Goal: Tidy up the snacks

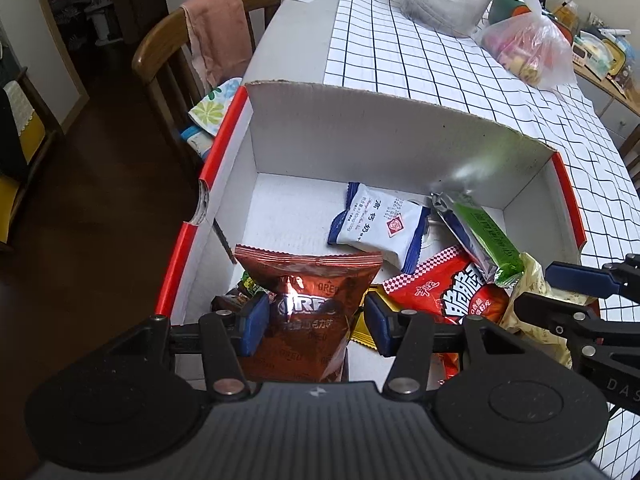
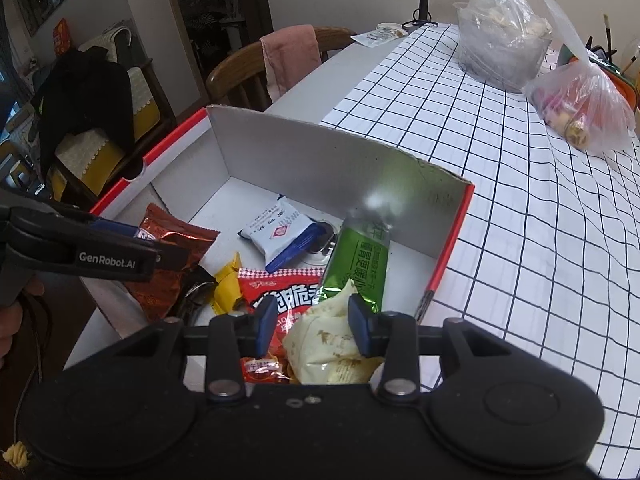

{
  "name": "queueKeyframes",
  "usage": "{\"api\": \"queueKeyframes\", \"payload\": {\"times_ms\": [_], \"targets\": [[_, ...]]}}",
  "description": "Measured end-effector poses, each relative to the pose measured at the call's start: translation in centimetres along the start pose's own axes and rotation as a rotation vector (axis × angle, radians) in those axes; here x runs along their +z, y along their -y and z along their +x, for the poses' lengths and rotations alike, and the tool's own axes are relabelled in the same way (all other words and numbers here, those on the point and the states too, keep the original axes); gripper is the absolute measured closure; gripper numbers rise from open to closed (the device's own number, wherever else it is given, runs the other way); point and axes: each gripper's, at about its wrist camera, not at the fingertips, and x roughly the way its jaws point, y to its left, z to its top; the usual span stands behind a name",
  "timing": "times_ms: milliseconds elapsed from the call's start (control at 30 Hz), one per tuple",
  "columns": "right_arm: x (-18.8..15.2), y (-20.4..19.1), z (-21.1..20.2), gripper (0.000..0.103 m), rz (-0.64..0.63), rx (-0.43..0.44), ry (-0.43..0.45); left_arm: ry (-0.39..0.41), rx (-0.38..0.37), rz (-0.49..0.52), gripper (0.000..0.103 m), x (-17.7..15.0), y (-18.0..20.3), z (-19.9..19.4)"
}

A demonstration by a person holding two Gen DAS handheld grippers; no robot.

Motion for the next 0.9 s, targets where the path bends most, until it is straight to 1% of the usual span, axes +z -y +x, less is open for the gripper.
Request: {"api": "queueKeyframes", "payload": {"times_ms": [167,367,500,567,633,700,767,833,867,900], "targets": [[-0.1,0.0,0.2,0.064,0.001,-0.010,-0.001,0.007,0.005,-0.003,0.052,-0.3,0.0,0.1],[-0.3,-0.1,-0.4,0.060,0.009,-0.006,0.011,0.035,-0.005,-0.005,0.051,-0.8,0.2,-1.0],[-0.5,-0.3,-1.2,0.055,0.013,0.000,0.028,0.070,-0.007,-0.005,0.046,-1.2,0.4,-2.2],[-0.6,-0.3,-1.8,0.045,0.018,0.004,0.046,0.089,-0.008,-0.006,0.042,-1.4,0.5,-2.9],[-0.7,-0.3,-2.4,0.040,0.022,0.002,0.066,0.111,-0.011,-0.008,0.039,-1.6,0.5,-3.6],[-0.7,-0.3,-3.1,0.038,0.027,0.006,0.085,0.131,-0.013,-0.006,0.039,-1.8,0.7,-4.4],[-0.9,-0.3,-3.8,0.031,0.032,0.009,0.105,0.156,-0.015,-0.004,0.038,-1.9,0.9,-5.2],[-0.9,-0.4,-4.6,0.029,0.029,0.009,0.127,0.181,-0.021,-0.002,0.036,-2.1,1.1,-6.0],[-1.0,-0.4,-5.0,0.024,0.027,0.009,0.137,0.193,-0.027,-0.002,0.035,-2.2,1.3,-6.4],[-1.0,-0.4,-5.4,0.022,0.028,0.009,0.150,0.203,-0.034,0.000,0.033,-2.4,1.4,-6.9]]}}
